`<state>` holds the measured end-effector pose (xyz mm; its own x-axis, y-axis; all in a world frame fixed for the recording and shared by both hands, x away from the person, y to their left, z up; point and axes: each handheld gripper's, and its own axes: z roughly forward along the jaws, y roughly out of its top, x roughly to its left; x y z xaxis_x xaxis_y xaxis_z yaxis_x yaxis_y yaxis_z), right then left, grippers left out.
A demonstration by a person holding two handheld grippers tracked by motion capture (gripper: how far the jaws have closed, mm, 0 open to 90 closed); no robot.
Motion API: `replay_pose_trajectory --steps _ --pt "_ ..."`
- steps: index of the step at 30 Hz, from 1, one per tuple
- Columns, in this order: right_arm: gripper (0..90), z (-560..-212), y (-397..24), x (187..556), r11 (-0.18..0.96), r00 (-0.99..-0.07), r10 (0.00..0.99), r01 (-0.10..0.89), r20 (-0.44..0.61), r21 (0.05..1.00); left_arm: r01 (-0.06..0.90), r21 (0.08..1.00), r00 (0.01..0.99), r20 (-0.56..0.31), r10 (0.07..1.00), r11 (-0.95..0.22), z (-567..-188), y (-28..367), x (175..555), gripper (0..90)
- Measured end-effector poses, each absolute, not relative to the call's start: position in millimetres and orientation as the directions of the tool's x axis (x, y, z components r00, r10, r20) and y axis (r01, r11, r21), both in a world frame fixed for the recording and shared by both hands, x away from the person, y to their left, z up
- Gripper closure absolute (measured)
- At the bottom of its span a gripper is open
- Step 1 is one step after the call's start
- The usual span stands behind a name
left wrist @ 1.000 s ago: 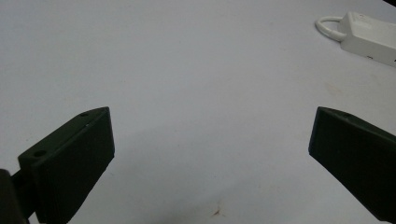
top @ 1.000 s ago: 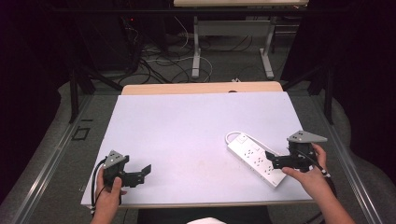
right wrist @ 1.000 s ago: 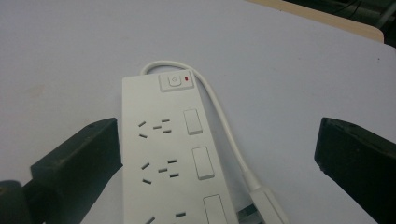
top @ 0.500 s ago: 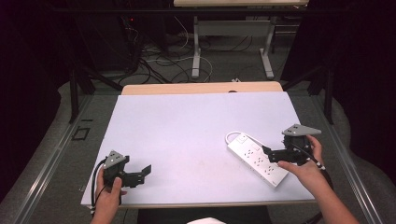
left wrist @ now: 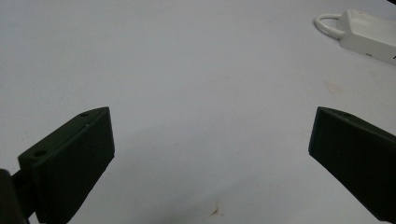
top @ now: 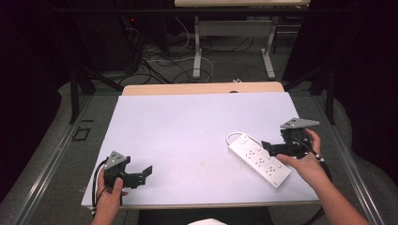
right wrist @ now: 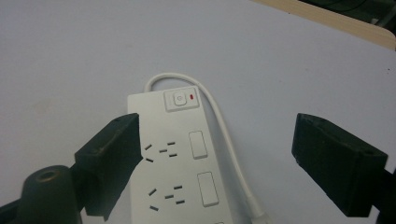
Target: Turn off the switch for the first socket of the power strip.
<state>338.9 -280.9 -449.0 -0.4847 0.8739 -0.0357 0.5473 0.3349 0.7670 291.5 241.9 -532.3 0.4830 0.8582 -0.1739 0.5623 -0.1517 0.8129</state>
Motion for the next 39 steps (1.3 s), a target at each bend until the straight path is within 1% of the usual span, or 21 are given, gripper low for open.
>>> replay_pose_trajectory --steps 3,13,16,23,26,37,39 --pt "17.9 -448.9 -277.4 342.9 0.37 -0.497 0.865 0.543 -0.067 0.753 0.562 0.813 0.484 -0.174 0.858 -0.152 -532.3 241.8 291.4 0.1" --pt "26.8 -449.2 -266.0 354.5 0.422 -0.531 0.842 0.544 -0.092 0.725 0.564 0.813 0.479 -0.18 0.859 -0.144 -532.4 242.2 291.0 0.1" --pt "29.3 -449.7 -263.7 357.4 0.425 -0.531 0.843 0.555 -0.088 0.715 0.566 0.812 0.479 -0.181 0.859 -0.144 -532.3 242.1 291.0 0.1" --pt "31.6 -453.5 -262.5 363.9 0.439 -0.542 0.836 0.569 -0.084 0.695 0.565 0.812 0.48 -0.18 0.858 -0.145 -532.2 242.0 291.0 0.1" --pt "35.5 -455.6 -261.9 368.1 0.446 -0.55 0.832 0.58 -0.076 0.682 0.565 0.812 0.481 -0.18 0.858 -0.147 -532.3 241.9 291.2 0.1" --pt "38.7 -462.0 -257.6 377.3 0.459 -0.548 0.833 0.604 -0.079 0.652 0.566 0.811 0.481 -0.179 0.858 -0.148 -532.5 241.9 291.4 0.1" --pt "40.5 -463.9 -255.8 379.1 0.463 -0.542 0.836 0.612 -0.085 0.641 0.566 0.811 0.481 -0.179 0.858 -0.149 -532.5 241.9 291.4 0.1"
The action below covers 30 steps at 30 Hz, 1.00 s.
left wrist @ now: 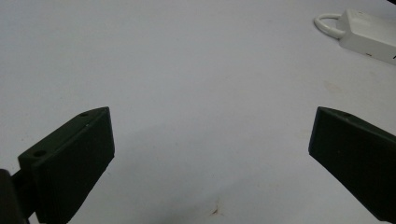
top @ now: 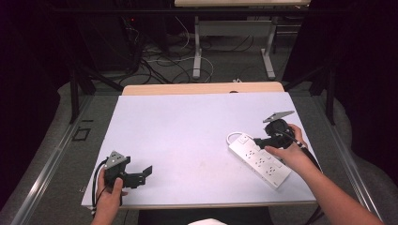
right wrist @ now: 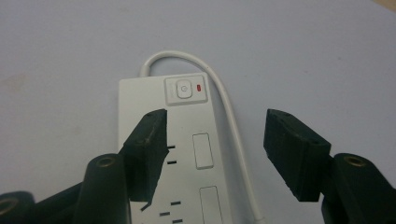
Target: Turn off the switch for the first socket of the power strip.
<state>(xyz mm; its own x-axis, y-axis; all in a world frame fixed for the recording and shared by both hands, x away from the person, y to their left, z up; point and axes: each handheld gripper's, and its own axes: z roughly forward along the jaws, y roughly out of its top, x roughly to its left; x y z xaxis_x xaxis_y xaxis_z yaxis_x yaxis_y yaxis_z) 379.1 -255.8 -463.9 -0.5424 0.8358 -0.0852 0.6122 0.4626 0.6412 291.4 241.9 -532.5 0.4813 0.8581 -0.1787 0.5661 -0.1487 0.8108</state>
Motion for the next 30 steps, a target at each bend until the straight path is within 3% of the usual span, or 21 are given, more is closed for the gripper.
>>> replay_pose_trajectory --steps 30 --pt "73.8 -478.1 -246.1 396.6 0.483 -0.545 0.835 0.661 -0.074 0.575 0.567 0.81 0.483 -0.181 0.857 -0.149 -533.5 241.5 292.5 0.1"
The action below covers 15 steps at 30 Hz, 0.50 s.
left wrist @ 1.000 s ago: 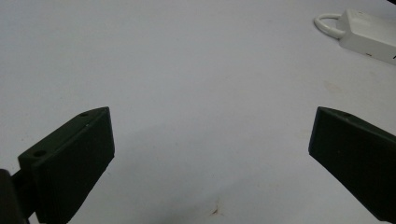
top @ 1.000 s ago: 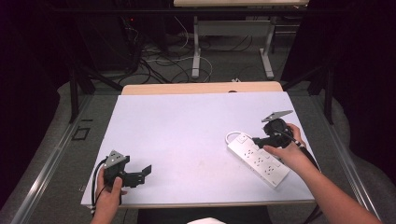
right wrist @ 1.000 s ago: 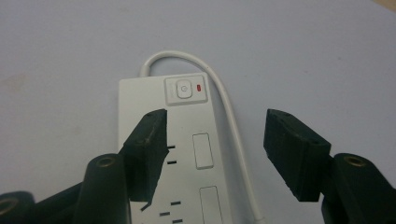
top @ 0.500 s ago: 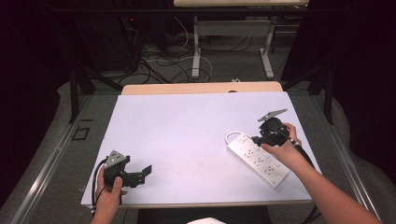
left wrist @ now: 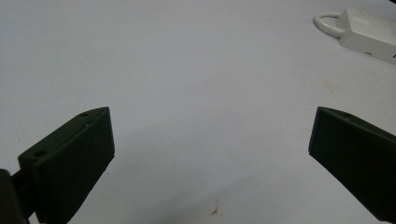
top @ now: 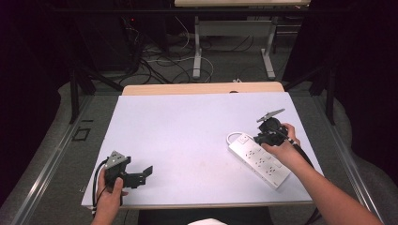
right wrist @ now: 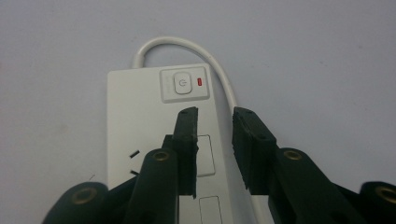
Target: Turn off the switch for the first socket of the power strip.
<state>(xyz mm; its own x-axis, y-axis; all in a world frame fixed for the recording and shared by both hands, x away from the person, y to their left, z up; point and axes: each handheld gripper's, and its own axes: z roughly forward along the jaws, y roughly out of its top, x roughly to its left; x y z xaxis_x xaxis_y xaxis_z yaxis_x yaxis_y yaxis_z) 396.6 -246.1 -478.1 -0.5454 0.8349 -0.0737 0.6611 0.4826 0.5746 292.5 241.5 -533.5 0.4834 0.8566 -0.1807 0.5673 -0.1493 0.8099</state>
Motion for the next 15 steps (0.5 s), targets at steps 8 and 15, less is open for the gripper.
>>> replay_pose_trajectory --steps 8,15 --pt "80.9 -484.1 -243.3 401.1 0.482 -0.54 0.839 0.687 -0.063 0.544 0.569 0.809 0.482 -0.183 0.857 -0.147 -533.6 241.6 292.4 0.1" --pt "88.1 -486.8 -242.6 402.3 0.492 -0.544 0.837 0.697 -0.063 0.522 0.568 0.81 0.482 -0.181 0.857 -0.149 -533.4 241.6 292.1 0.1"
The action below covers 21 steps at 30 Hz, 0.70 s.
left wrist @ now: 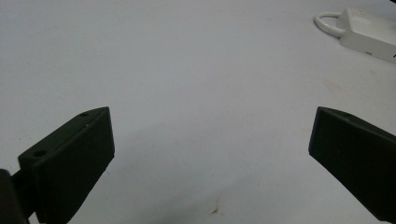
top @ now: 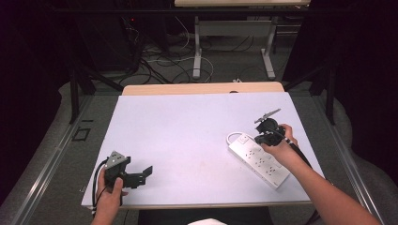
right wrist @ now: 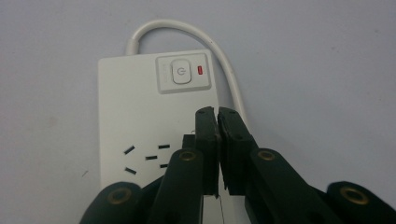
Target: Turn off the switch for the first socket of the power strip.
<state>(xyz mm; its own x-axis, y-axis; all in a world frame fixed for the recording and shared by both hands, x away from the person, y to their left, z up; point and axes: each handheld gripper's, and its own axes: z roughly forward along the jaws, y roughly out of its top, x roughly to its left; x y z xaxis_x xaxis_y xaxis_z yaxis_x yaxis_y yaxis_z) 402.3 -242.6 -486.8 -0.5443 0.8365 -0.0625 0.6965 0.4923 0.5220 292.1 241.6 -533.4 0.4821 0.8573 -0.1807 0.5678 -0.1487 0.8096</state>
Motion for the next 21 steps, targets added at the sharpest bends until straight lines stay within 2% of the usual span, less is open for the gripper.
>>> replay_pose_trajectory --steps 21 --pt "90.0 -495.8 -240.9 403.9 0.515 -0.548 0.834 0.726 -0.07 0.456 0.57 0.808 0.484 -0.184 0.856 -0.149 -533.4 241.5 291.8 0.1"
